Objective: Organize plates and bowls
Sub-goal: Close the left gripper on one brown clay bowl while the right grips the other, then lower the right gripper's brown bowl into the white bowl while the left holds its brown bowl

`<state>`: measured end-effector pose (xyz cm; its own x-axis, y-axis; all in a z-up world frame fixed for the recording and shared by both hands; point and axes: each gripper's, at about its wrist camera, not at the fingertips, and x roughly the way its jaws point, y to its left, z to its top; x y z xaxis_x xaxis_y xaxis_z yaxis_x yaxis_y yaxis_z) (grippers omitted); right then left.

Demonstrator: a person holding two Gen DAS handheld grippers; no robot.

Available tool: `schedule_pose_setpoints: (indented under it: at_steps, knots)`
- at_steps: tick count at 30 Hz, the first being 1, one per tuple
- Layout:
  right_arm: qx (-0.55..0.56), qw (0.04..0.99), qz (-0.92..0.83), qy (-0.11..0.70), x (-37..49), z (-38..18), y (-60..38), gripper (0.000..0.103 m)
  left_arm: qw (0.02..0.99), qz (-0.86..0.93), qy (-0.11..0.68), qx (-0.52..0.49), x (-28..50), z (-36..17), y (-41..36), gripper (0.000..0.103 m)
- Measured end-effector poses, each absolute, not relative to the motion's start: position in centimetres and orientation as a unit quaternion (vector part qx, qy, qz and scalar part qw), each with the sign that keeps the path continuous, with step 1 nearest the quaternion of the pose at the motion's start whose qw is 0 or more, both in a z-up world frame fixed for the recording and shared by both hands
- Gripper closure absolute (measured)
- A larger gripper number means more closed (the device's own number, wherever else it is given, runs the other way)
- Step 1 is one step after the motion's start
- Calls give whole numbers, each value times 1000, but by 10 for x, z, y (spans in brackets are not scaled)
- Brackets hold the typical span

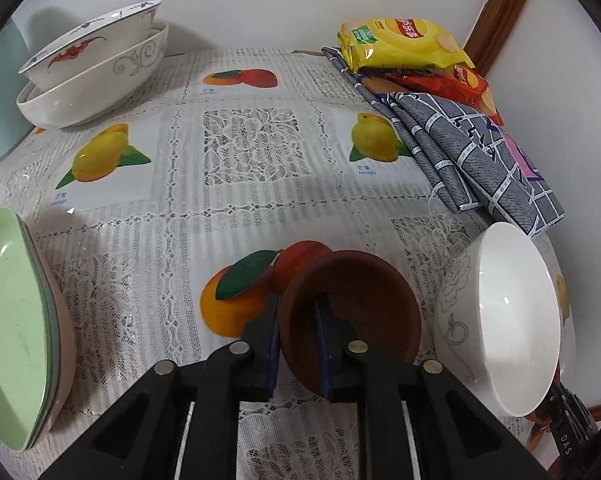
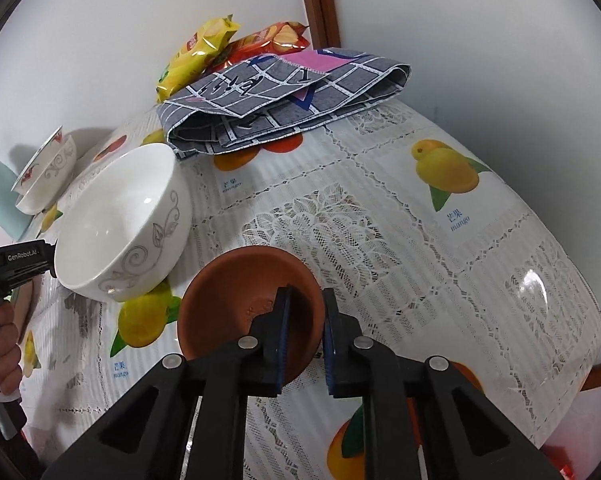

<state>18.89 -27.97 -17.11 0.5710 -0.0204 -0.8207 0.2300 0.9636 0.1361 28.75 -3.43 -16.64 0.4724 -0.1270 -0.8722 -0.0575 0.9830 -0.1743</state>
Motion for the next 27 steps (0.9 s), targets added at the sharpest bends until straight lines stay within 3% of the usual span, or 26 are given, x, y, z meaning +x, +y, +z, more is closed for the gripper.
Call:
schedule_pose_setpoints:
  at_steps: [27]
  knots:
    - [154, 894, -82, 413, 172, -132, -283, 94, 867, -33, 484, -111, 255, -123, -13, 94]
